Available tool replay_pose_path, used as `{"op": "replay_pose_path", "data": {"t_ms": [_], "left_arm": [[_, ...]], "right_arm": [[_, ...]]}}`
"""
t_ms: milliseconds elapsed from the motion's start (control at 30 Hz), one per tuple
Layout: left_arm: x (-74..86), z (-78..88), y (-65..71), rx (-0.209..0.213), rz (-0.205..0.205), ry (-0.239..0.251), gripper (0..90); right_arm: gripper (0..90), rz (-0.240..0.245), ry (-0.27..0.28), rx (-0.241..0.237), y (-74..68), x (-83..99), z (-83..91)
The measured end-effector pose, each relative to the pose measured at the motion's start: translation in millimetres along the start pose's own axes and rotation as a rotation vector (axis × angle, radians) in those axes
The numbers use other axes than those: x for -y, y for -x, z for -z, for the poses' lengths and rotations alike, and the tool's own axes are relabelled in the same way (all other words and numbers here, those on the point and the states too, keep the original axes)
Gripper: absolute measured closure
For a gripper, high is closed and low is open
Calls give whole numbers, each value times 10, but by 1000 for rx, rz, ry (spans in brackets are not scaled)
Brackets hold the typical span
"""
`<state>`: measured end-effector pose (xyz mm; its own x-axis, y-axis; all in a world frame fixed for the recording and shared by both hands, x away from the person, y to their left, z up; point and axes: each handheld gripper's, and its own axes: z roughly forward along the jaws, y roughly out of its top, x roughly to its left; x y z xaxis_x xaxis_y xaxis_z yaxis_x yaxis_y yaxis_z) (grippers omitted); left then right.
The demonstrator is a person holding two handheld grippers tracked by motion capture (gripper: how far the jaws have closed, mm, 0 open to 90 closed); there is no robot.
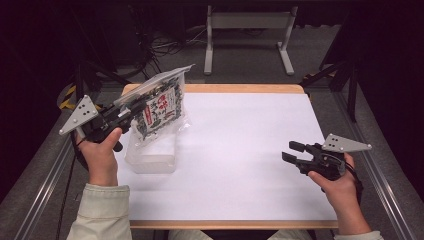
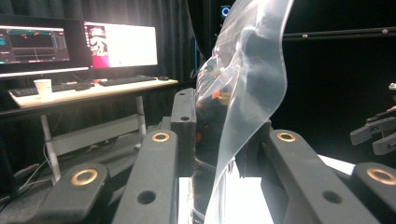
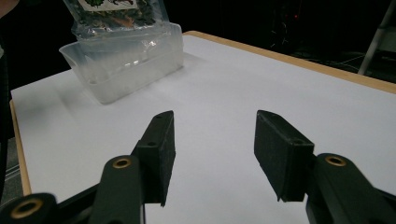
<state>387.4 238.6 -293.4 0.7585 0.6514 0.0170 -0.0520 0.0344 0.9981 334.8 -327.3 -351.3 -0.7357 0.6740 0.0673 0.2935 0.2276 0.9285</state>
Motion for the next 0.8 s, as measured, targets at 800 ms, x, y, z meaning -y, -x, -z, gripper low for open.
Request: {"op": "replay_pose_path", "data": {"t_ms": [800], "left_arm": [[152, 25, -195, -29, 6, 8, 735]], "right_arm": [[489, -12, -13, -4, 6, 40, -25]]}}
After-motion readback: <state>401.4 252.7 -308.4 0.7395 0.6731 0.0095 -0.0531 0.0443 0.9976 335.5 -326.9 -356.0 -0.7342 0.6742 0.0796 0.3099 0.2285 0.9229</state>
